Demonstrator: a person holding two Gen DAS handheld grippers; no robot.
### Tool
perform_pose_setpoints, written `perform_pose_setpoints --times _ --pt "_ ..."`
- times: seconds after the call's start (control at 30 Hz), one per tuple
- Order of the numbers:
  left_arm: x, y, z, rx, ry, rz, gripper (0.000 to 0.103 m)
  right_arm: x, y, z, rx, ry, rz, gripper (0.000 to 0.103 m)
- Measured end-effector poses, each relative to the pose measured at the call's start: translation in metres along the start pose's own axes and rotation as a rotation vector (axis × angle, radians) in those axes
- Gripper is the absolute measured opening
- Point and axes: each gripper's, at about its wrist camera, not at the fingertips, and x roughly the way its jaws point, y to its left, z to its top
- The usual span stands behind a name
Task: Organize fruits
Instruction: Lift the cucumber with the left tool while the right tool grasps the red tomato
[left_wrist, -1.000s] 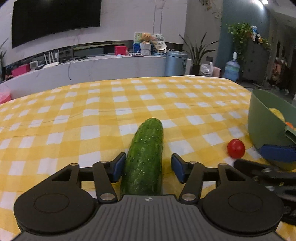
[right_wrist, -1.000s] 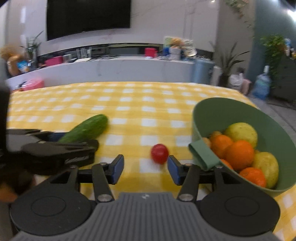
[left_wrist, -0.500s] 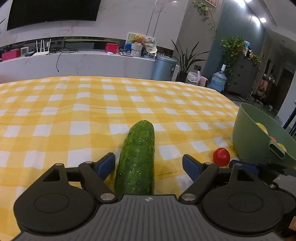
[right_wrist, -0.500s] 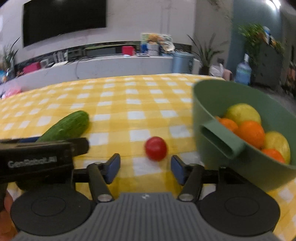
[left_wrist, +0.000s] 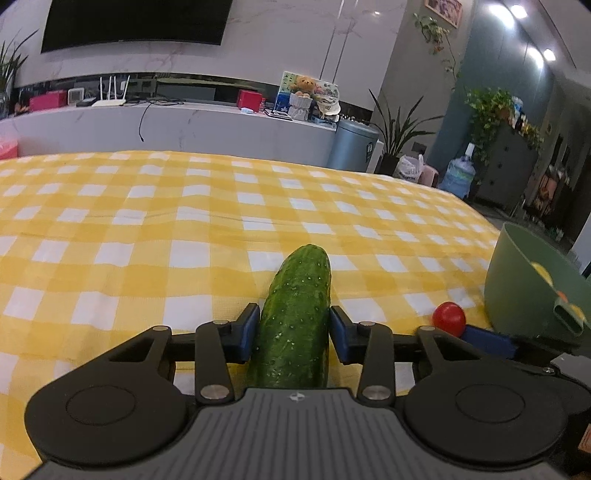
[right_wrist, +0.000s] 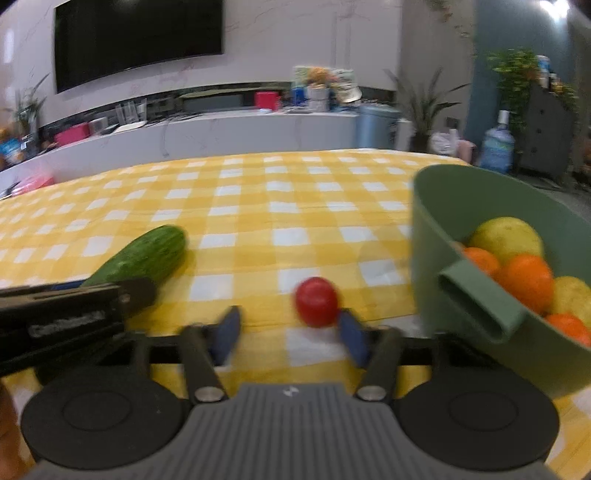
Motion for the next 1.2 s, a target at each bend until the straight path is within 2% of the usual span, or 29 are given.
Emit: perform_pose_setpoints --times 0.03,0.1,0.27,0.43,0.47,0.5,0.57,0.6,0.73,0.8,0.87,0.93,1.0,1.1,1.2 --pt "-0.001 0.001 0.0 -0.007 -0.002 -0.001 0.045 -0.001 -0.003 0.0 0.015 -0.003 -0.008 0.032" --pt "-0.002 0.001 -0.001 -0.016 -0.004 -0.002 0.045 -0.002 -0.006 0.0 0.035 -0.007 -0.016 0.018" --pt "-0.003 0.004 -0.001 -0.043 -0.008 -0.017 0.044 -0.007 -0.006 -0.001 0.009 -0.006 -0.013 0.018" --pt "-0.003 0.005 -0.002 -0.049 -0.01 -0.018 0.044 -0.025 -0.007 -0.005 -0.03 0.057 0.057 0.02" --pt "-0.003 0.005 -0.002 -0.051 -0.01 -0.019 0.044 -0.03 -0.008 -0.006 -0.026 0.079 0.072 0.025" --pt "-0.003 0.006 -0.002 -0.053 -0.01 -0.021 0.044 -0.033 -0.01 -0.007 -0.011 0.088 0.081 0.046" --pt "-0.003 0.007 -0.002 -0.057 -0.011 -0.023 0.044 -0.034 -0.014 -0.009 0.026 0.091 0.083 0.07" --pt "-0.003 0.007 -0.002 -0.059 -0.011 -0.024 0.044 -0.033 -0.014 -0.009 0.035 0.081 0.078 0.067" --pt "-0.004 0.008 -0.003 -0.066 -0.013 -0.029 0.044 -0.02 -0.005 -0.009 -0.018 0.066 0.042 0.067" --pt "-0.004 0.009 -0.003 -0.071 -0.014 -0.032 0.043 -0.019 0.003 -0.011 -0.064 0.042 0.046 0.057" --pt "-0.004 0.01 -0.003 -0.075 -0.014 -0.035 0.043 -0.022 0.01 -0.012 -0.118 0.018 0.056 0.053" --pt "-0.004 0.011 -0.003 -0.078 -0.015 -0.037 0.043 -0.022 0.016 -0.014 -0.171 -0.009 0.033 0.053" --pt "-0.004 0.011 -0.003 -0.077 -0.015 -0.036 0.043 -0.022 0.022 -0.015 -0.221 -0.035 0.0 0.043" --pt "-0.004 0.011 -0.004 -0.076 -0.014 -0.035 0.043 -0.021 0.024 -0.015 -0.256 -0.045 -0.006 0.031" --pt "-0.005 0.011 -0.004 -0.074 -0.015 -0.033 0.043 -0.02 0.023 -0.014 -0.261 -0.042 -0.005 0.027"
